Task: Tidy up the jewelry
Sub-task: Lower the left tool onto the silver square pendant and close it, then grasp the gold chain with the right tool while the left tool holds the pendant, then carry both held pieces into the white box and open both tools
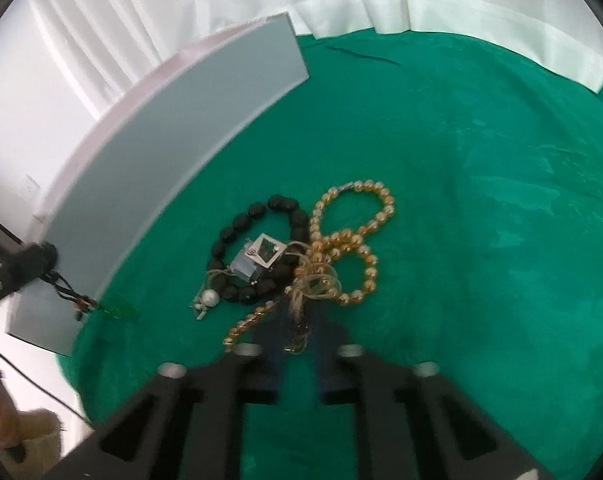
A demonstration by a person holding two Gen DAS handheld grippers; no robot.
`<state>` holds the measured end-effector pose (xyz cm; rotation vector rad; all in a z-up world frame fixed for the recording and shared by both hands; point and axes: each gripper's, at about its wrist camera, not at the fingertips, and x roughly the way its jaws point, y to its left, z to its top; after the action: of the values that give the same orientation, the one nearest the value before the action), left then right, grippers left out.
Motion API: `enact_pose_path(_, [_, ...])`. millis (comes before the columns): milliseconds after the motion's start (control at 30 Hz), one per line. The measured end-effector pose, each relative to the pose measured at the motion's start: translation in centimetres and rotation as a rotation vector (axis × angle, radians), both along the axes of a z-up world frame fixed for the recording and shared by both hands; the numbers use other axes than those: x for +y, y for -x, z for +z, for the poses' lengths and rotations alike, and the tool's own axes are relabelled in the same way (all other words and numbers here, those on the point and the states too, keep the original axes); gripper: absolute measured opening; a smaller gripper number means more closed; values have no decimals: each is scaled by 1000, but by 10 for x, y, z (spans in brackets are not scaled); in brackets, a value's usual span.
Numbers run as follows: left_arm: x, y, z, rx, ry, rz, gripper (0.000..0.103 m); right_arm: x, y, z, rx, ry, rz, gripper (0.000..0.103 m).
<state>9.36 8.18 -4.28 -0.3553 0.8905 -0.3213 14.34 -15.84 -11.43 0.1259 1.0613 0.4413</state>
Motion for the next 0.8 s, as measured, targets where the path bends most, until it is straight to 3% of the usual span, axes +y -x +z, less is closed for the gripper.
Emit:
enact_pose_path(367, [2,7,21,-13,35,8,14,-56,22,73,-45,-178,23,5])
enact_pose_path(800, [15,19,75,-60,166,-5,14,-54,41,135,-139,-242,86,5])
